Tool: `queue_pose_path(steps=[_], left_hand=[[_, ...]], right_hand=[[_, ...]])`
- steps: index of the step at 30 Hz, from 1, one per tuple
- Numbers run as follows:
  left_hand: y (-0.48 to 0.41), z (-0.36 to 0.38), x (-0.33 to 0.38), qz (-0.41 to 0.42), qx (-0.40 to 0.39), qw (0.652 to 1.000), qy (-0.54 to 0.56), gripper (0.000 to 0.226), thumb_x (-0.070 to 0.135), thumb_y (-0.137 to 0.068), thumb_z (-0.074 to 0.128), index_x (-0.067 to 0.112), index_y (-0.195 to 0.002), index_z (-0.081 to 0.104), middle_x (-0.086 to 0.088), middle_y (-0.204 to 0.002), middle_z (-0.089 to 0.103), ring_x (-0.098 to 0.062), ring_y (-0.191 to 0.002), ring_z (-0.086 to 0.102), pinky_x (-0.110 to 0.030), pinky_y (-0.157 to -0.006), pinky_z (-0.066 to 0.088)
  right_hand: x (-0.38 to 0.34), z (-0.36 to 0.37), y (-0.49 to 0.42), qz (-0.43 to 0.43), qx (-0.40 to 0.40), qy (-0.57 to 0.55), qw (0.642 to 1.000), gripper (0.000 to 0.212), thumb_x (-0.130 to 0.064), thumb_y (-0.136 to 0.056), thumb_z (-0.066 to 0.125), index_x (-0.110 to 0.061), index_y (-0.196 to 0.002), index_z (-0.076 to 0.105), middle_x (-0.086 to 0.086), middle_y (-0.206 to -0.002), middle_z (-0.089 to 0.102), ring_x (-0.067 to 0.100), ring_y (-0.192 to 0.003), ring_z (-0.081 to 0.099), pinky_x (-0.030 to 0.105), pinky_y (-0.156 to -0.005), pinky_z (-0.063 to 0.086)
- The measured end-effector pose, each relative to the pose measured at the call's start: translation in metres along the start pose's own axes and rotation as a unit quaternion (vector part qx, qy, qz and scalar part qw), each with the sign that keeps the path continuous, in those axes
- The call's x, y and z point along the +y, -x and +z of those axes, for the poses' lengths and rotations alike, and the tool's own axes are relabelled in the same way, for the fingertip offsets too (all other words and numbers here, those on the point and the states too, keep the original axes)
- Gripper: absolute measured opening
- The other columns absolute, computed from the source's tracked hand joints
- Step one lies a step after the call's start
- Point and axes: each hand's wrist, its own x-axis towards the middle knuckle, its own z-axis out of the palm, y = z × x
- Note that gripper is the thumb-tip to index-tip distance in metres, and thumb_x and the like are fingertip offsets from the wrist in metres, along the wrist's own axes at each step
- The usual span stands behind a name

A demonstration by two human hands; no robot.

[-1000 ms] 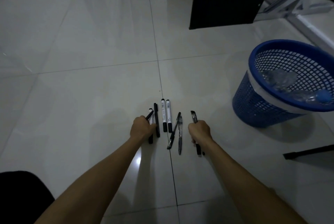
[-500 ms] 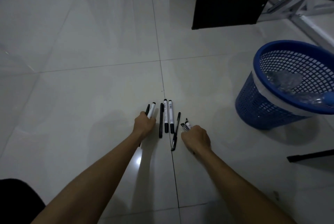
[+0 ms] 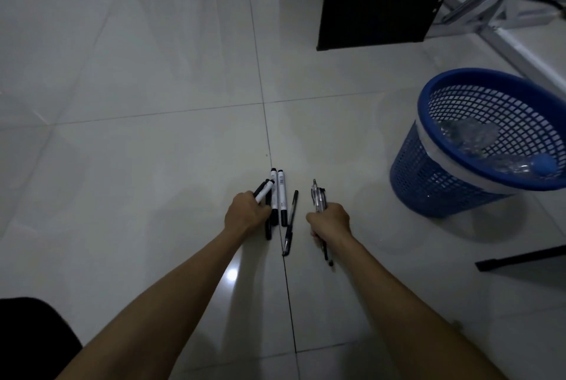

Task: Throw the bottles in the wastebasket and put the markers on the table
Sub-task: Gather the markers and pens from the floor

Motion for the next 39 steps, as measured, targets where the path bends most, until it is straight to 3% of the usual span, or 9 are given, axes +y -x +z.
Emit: queue_pose_path(steps=[4,10,14,20,24,28,31,36,39], left_hand=[[0.005,0.004,-0.002,0.011,-0.002,0.999,-0.035,0.033,0.03,-0.076,0.064,0.001,-0.089,0.059,-0.014,-0.086,0.06,-0.027,-0.071,0.055,-0.032,-0.06,0.042],[0.009,0.013,-0.007,-0.01,0.01,0.998,-0.065,0.037,0.033,-0.073,0.065,0.005,-0.096,0.061,-0.014,-0.094,0.064,-0.03,-0.076,0.061,-0.031,-0.06,0.044],[0.007,0.008,-0.015,-0.03,0.012,0.997,-0.071,0.037,0.04,-0.077,0.056,0.006,-0.093,0.061,-0.012,-0.091,0.064,-0.032,-0.079,0.061,-0.031,-0.064,0.045],[-0.008,-0.002,-0.008,-0.049,-0.005,0.994,0.098,0.018,0.027,-0.081,0.051,0.011,-0.089,0.053,-0.007,-0.085,0.057,-0.015,-0.062,0.05,-0.025,-0.05,0.036],[-0.015,-0.001,0.0,-0.052,0.0,0.987,0.154,0.018,0.023,-0.082,0.054,0.008,-0.092,0.051,-0.009,-0.085,0.055,-0.024,-0.069,0.054,-0.027,-0.054,0.041],[-0.02,0.002,0.002,-0.01,0.002,0.992,0.127,0.011,0.016,-0.081,0.056,0.008,-0.085,0.049,-0.001,-0.071,0.05,-0.023,-0.068,0.05,-0.023,-0.047,0.034],[-0.02,0.006,0.005,0.012,-0.003,0.996,0.094,0.013,0.014,-0.078,0.062,0.006,-0.081,0.052,-0.004,-0.072,0.055,-0.024,-0.07,0.052,-0.026,-0.049,0.035],[-0.02,0.012,0.01,0.018,-0.003,0.998,0.053,0.017,0.016,-0.08,0.061,0.004,-0.077,0.051,-0.01,-0.072,0.055,-0.027,-0.068,0.053,-0.027,-0.053,0.039],[-0.02,0.01,0.009,0.002,0.0,1.0,0.019,0.026,0.03,-0.081,0.061,0.006,-0.079,0.053,-0.009,-0.075,0.056,-0.026,-0.067,0.053,-0.029,-0.057,0.039]], right_hand=[[-0.014,0.018,-0.007,-0.001,0.012,0.013,1.0,0.005,-0.011,-0.079,0.061,-0.009,-0.078,0.057,0.008,-0.065,0.062,0.017,-0.042,0.053,0.017,-0.032,0.036],[-0.022,0.038,-0.016,-0.005,0.043,0.077,0.996,0.024,-0.017,-0.079,0.071,-0.003,-0.097,0.064,0.017,-0.103,0.069,0.031,-0.086,0.068,0.024,-0.058,0.044],[-0.025,0.04,-0.016,-0.013,0.052,0.108,0.993,0.02,-0.016,-0.076,0.073,-0.009,-0.09,0.061,0.015,-0.102,0.069,0.03,-0.082,0.068,0.024,-0.054,0.042],[-0.021,0.042,-0.009,-0.036,0.025,0.179,0.983,0.031,-0.017,-0.072,0.077,-0.008,-0.098,0.063,0.012,-0.101,0.068,0.029,-0.085,0.068,0.024,-0.056,0.041],[-0.016,0.036,-0.008,-0.025,0.016,0.203,0.979,0.031,-0.026,-0.076,0.071,-0.011,-0.102,0.063,0.009,-0.097,0.067,0.025,-0.074,0.061,0.02,-0.048,0.036],[-0.018,0.014,-0.017,0.019,-0.024,0.16,0.987,0.022,-0.031,-0.081,0.057,-0.011,-0.09,0.054,0.004,-0.078,0.058,0.021,-0.067,0.056,0.024,-0.05,0.037],[-0.021,-0.001,-0.023,0.057,-0.036,0.109,0.992,0.026,-0.031,-0.085,0.049,-0.007,-0.093,0.054,0.003,-0.068,0.053,0.017,-0.057,0.051,0.023,-0.046,0.035],[-0.019,-0.009,-0.025,0.108,-0.073,-0.108,0.986,0.025,-0.019,-0.086,0.046,-0.001,-0.102,0.052,0.013,-0.07,0.058,0.025,-0.05,0.058,0.027,-0.048,0.05],[-0.024,-0.006,-0.023,0.101,-0.084,-0.145,0.981,0.025,-0.013,-0.088,0.045,-0.001,-0.11,0.049,0.013,-0.071,0.056,0.025,-0.048,0.061,0.028,-0.043,0.051]])
